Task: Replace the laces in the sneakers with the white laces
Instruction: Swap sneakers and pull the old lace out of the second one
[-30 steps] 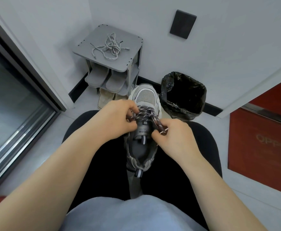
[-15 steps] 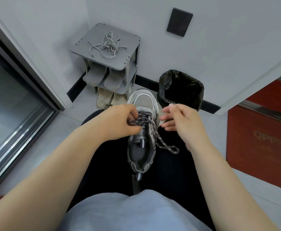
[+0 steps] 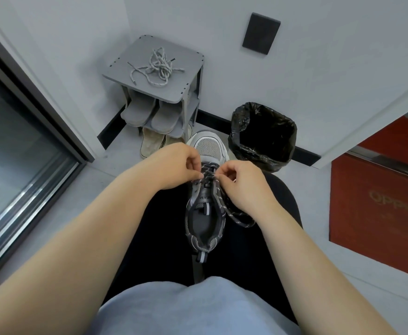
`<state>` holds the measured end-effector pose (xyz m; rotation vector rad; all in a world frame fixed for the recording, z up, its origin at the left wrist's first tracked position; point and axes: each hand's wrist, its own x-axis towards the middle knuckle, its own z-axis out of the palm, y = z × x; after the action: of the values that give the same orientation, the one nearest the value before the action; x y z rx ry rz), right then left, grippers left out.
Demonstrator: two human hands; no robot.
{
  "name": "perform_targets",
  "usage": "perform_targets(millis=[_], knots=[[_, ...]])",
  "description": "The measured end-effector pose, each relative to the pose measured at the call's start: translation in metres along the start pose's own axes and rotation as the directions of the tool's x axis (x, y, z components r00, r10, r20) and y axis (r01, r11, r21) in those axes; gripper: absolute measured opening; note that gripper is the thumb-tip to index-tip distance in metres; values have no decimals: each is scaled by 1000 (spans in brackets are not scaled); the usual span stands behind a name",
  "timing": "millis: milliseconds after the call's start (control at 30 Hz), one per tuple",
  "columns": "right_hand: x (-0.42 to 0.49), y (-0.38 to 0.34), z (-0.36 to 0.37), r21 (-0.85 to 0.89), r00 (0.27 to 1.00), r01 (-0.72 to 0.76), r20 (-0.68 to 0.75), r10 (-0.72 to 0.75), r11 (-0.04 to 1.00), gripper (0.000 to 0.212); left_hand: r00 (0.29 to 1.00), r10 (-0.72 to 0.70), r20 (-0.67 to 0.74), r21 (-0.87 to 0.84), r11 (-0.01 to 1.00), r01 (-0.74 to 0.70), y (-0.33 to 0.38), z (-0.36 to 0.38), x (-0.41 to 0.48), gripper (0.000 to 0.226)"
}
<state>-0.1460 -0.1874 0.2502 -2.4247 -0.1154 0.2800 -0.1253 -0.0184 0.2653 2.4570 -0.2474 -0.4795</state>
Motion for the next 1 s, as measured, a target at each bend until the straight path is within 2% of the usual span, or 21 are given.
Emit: perform_targets(millis=[67, 167, 267, 333, 433, 500, 667, 767, 833, 900, 1000], knots=[[0, 0, -2, -41, 1000, 17, 0, -17, 999, 8, 999, 32, -11, 16, 999, -31, -2, 3, 0, 14], [-1, -1, -7, 35, 1000, 20, -11, -19, 999, 11, 997, 63, -44, 23, 998, -62, -5, 7, -2, 11], [3, -4, -12, 83, 1000, 3, 18, -5, 997, 17, 993, 75, -93, -40, 996, -79, -7, 6, -4, 7], [8, -3, -19, 114, 999, -21, 27, 18, 993, 18, 993, 81, -89, -84, 993, -88, -7, 4, -6, 13], [11, 1, -28, 115, 988, -53, 153, 35, 992, 9, 997, 77, -21, -167, 983, -80, -5, -2, -5, 23], [9, 2, -28, 75, 976, -49, 216, 32, 996, 12, 998, 62, 27, -169, 984, -57, -3, -6, -2, 22], [11, 4, -37, -42, 980, -57, 190, 64, 997, 9, 997, 40, 59, -75, 997, -36, -1, -10, 0, 24], [9, 9, -35, 81, 988, -78, 143, 66, 994, 6, 999, 25, 39, -19, 1000, -24, -3, -10, 0, 19], [6, 9, -28, 96, 991, -69, 123, 57, 993, 7, 999, 20, 31, 28, 999, -21, -6, -8, -1, 13], [5, 7, -21, 37, 992, -51, 118, 46, 998, 5, 999, 38, -2, 64, 997, -38, -8, -4, -4, 11], [5, 6, -22, -126, 998, -4, 63, 12, 992, 9, 998, 53, -42, 20, 998, -53, -15, -1, -12, 15]])
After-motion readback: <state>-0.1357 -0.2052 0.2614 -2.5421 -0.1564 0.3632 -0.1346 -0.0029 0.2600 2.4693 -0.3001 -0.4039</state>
